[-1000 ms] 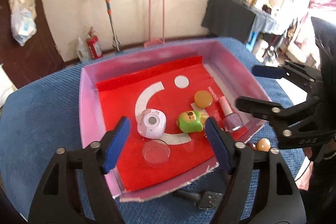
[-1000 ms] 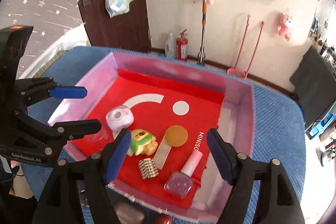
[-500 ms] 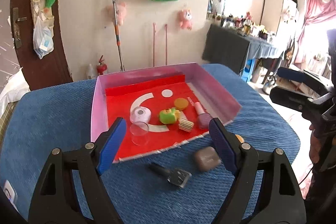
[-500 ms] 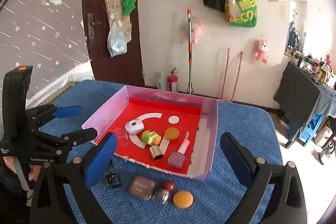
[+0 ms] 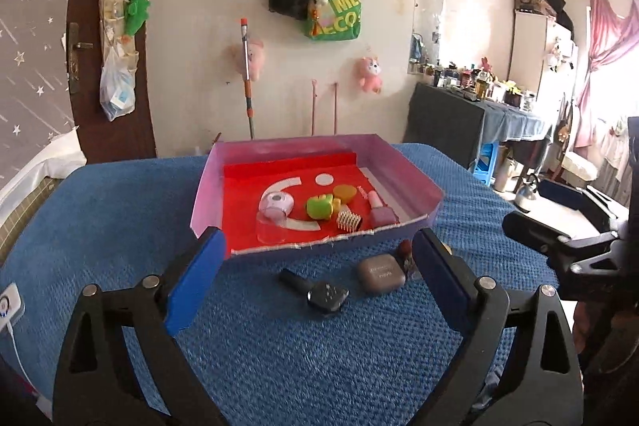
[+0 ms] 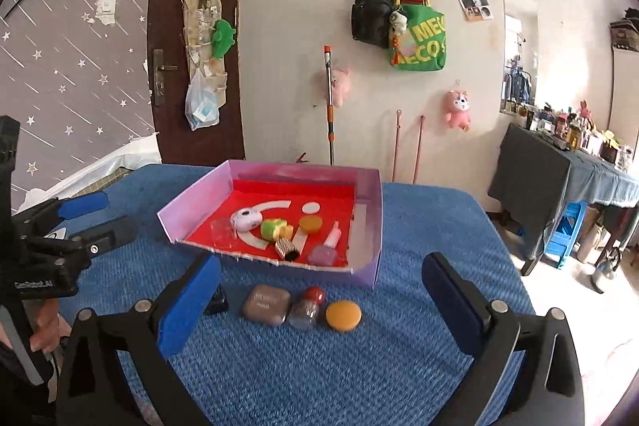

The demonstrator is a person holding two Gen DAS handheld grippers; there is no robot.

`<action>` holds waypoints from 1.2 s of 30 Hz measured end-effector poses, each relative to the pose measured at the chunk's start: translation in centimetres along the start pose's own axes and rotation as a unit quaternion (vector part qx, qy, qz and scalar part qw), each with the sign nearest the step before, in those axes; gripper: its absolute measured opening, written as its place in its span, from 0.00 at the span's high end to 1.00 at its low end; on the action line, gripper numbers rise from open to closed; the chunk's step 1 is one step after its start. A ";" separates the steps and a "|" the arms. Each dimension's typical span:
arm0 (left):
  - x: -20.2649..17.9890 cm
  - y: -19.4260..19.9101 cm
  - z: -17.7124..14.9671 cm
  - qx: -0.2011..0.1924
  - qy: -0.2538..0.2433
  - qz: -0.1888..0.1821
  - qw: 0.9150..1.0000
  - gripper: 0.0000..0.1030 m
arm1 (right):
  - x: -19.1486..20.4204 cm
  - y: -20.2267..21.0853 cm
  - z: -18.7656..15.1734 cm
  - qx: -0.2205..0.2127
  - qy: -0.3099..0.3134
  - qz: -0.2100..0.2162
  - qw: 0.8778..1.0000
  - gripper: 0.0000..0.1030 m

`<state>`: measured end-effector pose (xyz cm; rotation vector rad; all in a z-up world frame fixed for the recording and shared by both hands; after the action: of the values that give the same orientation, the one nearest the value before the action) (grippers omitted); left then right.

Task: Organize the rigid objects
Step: 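Lift both open tools out of the box back toward the remaining objects, then grasp the black star nail polish with the left tool while the right tool grasps the other orange sponge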

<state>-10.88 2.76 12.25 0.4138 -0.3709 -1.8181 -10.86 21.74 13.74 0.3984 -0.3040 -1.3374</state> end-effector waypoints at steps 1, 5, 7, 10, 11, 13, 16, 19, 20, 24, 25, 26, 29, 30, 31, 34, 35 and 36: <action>0.0 -0.1 -0.5 0.001 0.003 0.002 1.000 0.07 | -0.1 -0.1 -0.7 0.001 -0.004 -0.005 1.000 0.00; 0.1 -1.3 -2.6 0.012 0.019 0.012 1.000 0.07 | -0.1 -0.7 -2.9 -0.001 -0.010 -0.019 1.000 0.00; 0.2 -2.1 -3.6 0.023 0.022 0.019 0.999 0.07 | 0.0 -1.4 -4.2 0.003 -0.013 -0.027 1.000 0.00; 0.2 -3.3 -4.8 0.040 0.023 0.023 0.999 0.07 | 0.0 -2.7 -5.6 0.017 -0.016 -0.032 0.999 0.00; 0.2 -3.7 -5.2 0.046 0.024 0.026 0.998 0.07 | 0.0 -3.3 -6.1 0.024 -0.020 -0.029 0.999 0.00; 0.1 -4.4 -6.0 0.058 0.026 0.026 0.998 0.07 | -0.3 -4.2 -7.1 0.035 -0.028 -0.029 0.999 0.00; 0.1 -5.2 -6.7 0.071 0.037 0.025 0.996 0.07 | -0.6 -5.7 -8.3 0.054 -0.037 -0.029 0.997 0.00; 0.2 -6.1 -7.4 0.082 0.049 0.027 0.995 0.07 | -0.6 -6.6 -9.2 0.066 -0.047 -0.025 0.996 0.00; 0.2 -6.4 -7.7 0.085 0.052 0.028 0.995 0.07 | -0.6 -6.9 -9.4 0.068 -0.049 -0.025 0.996 0.00; 0.0 -7.4 -8.5 0.097 0.056 0.022 0.994 0.07 | -0.7 -7.6 -10.1 0.071 -0.047 -0.035 0.996 0.00; 0.0 -7.5 -8.6 0.098 0.057 0.022 0.993 0.07 | -0.6 -7.7 -10.3 0.070 -0.042 -0.040 0.996 0.00; 0.0 -7.6 -8.7 0.098 0.059 0.023 0.993 0.07 | -0.5 -7.7 -10.2 0.068 -0.040 -0.040 0.996 0.00; 0.2 -7.7 -9.0 0.096 0.064 0.027 0.993 0.07 | -0.6 -7.3 -9.9 0.053 -0.037 -0.046 0.997 0.00; 0.2 -7.7 -9.2 0.096 0.065 0.028 0.993 0.07 | -0.6 -7.3 -10.0 0.054 -0.038 -0.049 0.997 0.00; 0.3 -7.7 -9.3 0.097 0.067 0.029 0.993 0.07 | -0.7 -7.4 -10.0 0.055 -0.038 -0.050 0.997 0.00; 0.3 -7.9 -9.5 0.102 0.070 0.027 0.992 0.07 | -0.8 -7.3 -9.9 0.053 -0.041 -0.052 0.996 0.00; 0.3 -7.9 -9.5 0.101 0.069 0.027 0.992 0.07 | -0.8 -7.3 -9.9 0.054 -0.042 -0.053 0.996 0.00; 0.3 -7.8 -9.5 0.101 0.068 0.028 0.992 0.07 | -0.8 -7.4 -9.9 0.056 -0.042 -0.053 0.996 0.00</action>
<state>-13.23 4.25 0.28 0.6585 -0.4681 -1.6922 -13.19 22.26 1.60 0.4581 -0.4338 -1.4481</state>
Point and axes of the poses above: each gripper's, at about its wrist camera, not at the fingertips, and y roughly against the way its jaws point, x to its left, z to its top, the point moved 8 cm from there along -y, roughly the way its jaws point, and after that the axes turned 2 degrees about -z, right-handed, at the moved point
